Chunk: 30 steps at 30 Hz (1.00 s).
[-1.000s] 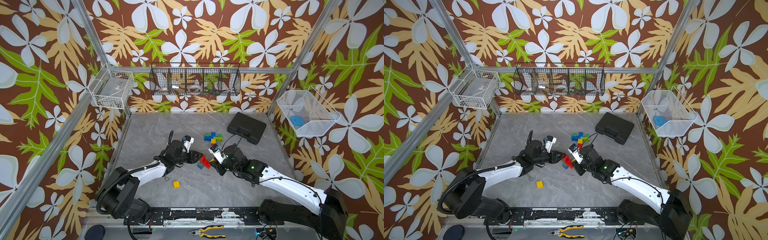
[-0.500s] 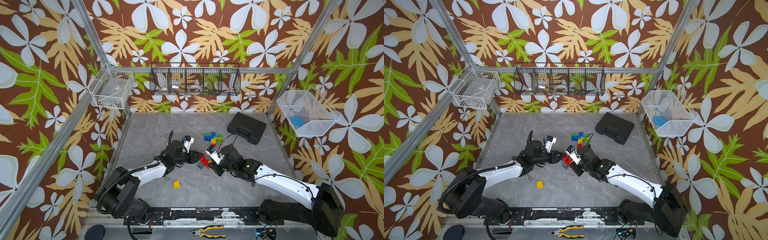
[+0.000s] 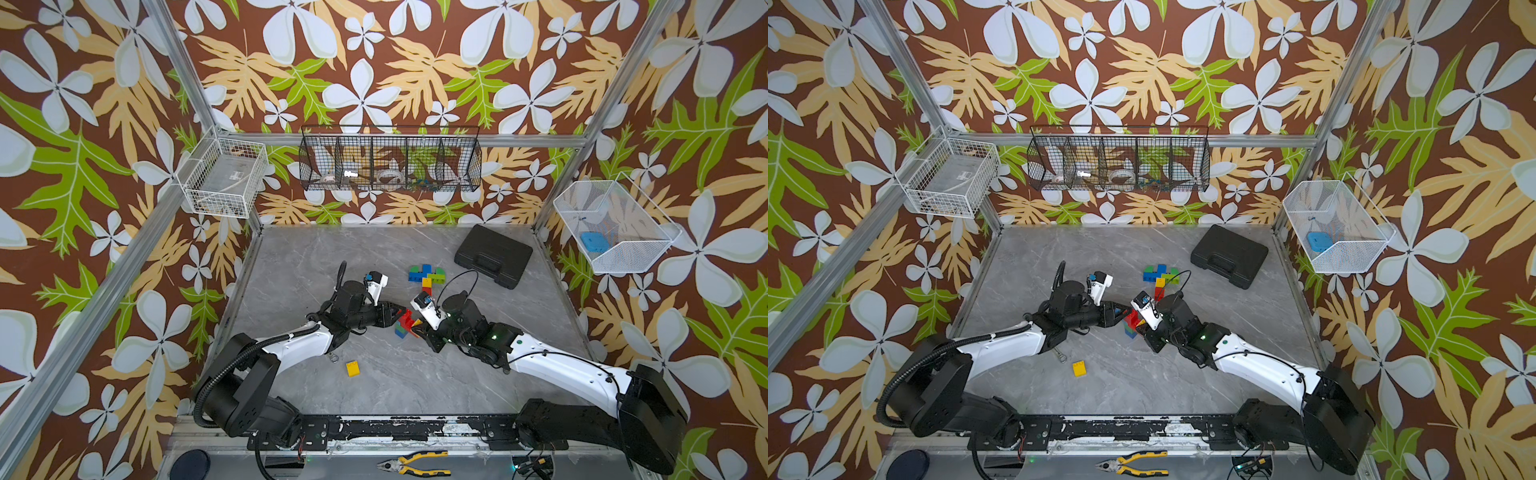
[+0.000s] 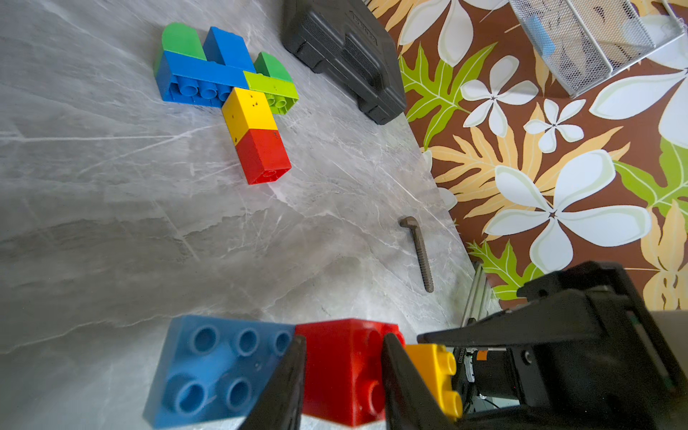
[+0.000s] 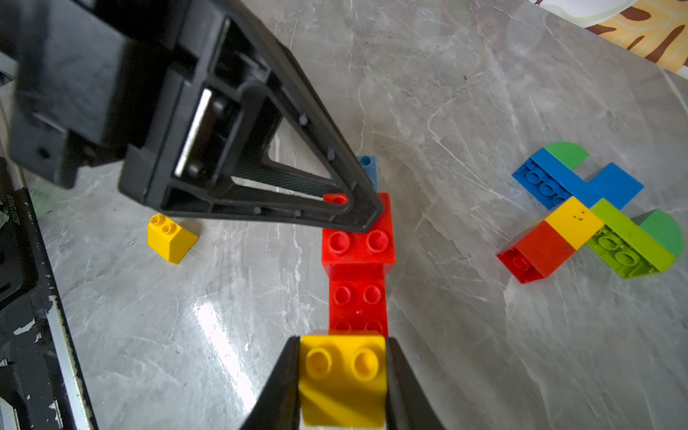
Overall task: Assemble a fork with lego
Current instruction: Assemble the lego brick with the lego brick.
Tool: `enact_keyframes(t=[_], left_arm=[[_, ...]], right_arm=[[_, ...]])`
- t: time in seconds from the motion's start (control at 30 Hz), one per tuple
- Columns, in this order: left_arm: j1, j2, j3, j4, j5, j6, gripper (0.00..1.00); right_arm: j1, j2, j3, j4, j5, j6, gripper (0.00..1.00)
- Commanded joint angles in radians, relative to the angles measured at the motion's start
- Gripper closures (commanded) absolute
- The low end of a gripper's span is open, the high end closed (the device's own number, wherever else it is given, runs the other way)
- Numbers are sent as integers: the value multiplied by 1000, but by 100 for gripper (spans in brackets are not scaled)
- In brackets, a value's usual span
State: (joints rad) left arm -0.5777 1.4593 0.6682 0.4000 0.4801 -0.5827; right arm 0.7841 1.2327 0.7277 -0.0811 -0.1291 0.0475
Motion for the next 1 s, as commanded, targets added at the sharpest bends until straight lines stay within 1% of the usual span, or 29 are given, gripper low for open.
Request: enact_keyframes(t=[0.0, 0.1, 0.27, 0.57, 0.97], left_arm=[[1, 0, 1, -24, 4, 8, 65], [0, 0, 1, -27, 3, 9, 65], [1, 0, 1, -26, 1, 9, 65], [1, 3, 7, -29, 0, 7, 65], [0, 1, 4, -33, 0, 10, 65]], right_arm=[[-1, 7, 1, 38, 2, -10, 100], [-9, 5, -9, 45, -1, -20, 100], [-39, 4, -22, 57, -43, -31, 100], [-45, 18, -26, 53, -74, -43, 100], [-46, 36, -36, 58, -69, -44, 100]])
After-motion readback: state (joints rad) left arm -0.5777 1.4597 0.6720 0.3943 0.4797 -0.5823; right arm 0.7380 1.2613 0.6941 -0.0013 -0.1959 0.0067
